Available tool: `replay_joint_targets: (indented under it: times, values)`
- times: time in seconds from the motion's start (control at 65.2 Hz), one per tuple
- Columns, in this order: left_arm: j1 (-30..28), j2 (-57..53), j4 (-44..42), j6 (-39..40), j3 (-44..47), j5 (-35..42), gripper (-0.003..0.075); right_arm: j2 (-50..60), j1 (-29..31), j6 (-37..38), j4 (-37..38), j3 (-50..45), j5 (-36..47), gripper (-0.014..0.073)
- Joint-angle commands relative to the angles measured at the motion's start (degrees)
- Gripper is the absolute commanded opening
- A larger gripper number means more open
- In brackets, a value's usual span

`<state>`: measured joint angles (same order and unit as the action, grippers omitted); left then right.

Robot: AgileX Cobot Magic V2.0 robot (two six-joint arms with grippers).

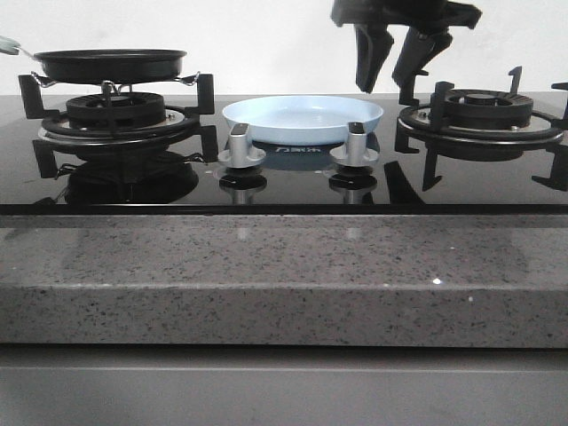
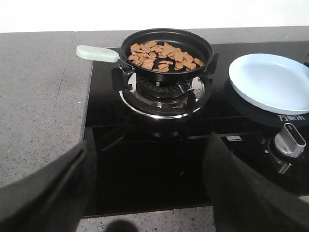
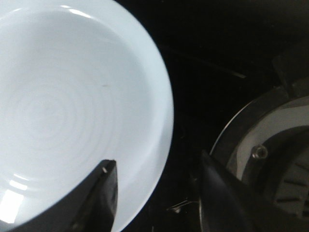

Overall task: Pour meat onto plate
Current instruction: 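Lower the right gripper onto the rim of the light blue plate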

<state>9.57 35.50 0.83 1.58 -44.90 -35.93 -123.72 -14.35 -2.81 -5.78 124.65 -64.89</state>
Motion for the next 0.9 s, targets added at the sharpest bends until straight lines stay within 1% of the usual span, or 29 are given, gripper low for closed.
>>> replay_joint_targets:
  times: [0.0,0.153,0.414,0.491,0.567,0.644,0.89]
  values:
    - [0.48,0.25,-0.04,0.06,-1.87,4.79,0.0471,2.26,1.26,-1.09,-2.33,3.13,1.29,0.0401]
    - [0.48,0.25,-0.04,0.06,-1.87,4.79,0.0471,0.92,2.09,-3.44,-6.35,3.17,1.4,0.0401]
    - [0.48,0.25,-0.04,0.06,-1.87,4.79,0.0471,-0.99,2.09,-3.89,-7.9,3.17,1.4,0.0399]
    - [0.48,0.25,-0.04,0.06,-1.87,4.79,0.0471,-1.06,2.09,-3.95,-8.0,3.17,1.4,0.0366]
    - [0.48,0.25,-0.04,0.06,-1.87,4.79,0.0471,-1.06,2.09,-4.35,-8.19,3.17,1.39,0.0306]
    - [0.48,0.25,-0.04,0.06,-1.87,4.79,0.0471,-1.06,2.09,-4.76,-8.19,3.17,0.59,0.0265]
    - [0.48,0.25,-0.04,0.06,-1.87,4.79,0.0471,-1.14,2.09,-4.93,-8.19,3.17,-1.39,0.0263]
